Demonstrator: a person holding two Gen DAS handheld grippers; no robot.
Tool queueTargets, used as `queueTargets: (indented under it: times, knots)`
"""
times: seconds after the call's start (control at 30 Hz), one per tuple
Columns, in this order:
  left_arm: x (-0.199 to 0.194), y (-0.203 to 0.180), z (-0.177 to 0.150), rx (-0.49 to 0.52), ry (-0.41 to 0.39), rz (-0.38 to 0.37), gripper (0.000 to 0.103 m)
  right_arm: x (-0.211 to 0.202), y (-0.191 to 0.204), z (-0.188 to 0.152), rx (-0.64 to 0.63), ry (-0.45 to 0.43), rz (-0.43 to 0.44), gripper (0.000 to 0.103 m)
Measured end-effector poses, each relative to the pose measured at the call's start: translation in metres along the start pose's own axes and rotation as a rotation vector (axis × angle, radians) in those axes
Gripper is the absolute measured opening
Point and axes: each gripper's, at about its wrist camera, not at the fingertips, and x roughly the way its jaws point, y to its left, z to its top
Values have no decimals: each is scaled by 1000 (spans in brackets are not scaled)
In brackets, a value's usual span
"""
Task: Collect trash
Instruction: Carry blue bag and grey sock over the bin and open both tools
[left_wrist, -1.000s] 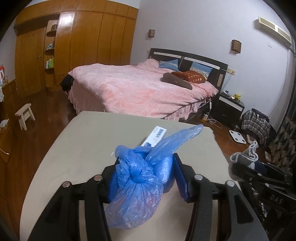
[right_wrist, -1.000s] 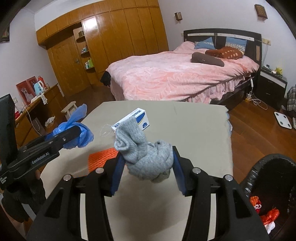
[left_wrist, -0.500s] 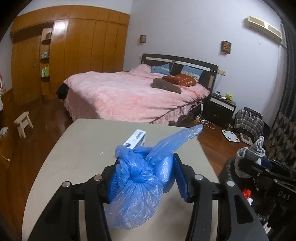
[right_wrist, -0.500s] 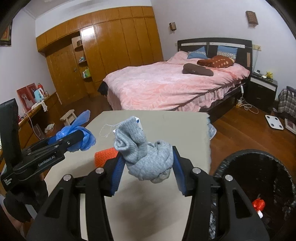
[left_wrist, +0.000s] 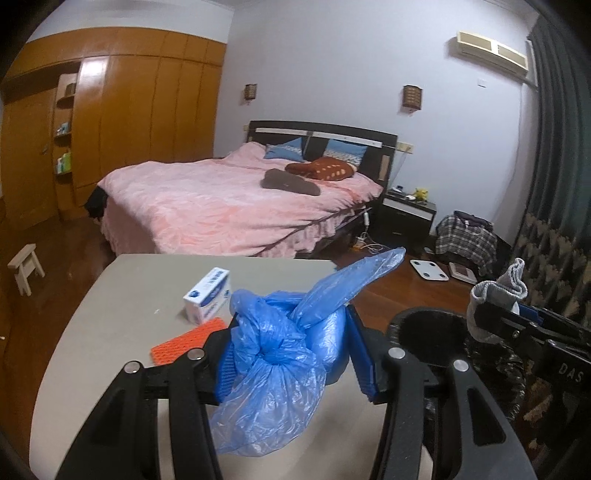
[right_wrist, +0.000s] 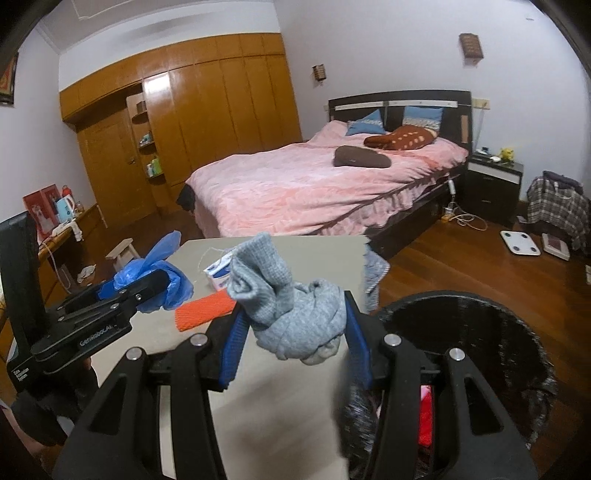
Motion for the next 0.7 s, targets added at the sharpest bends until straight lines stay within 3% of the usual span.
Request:
queueTargets:
  times: [0.7]
  knots:
    - [38, -120, -9, 125, 33, -213, 52, -47, -108, -32, 97, -11, -225, 48]
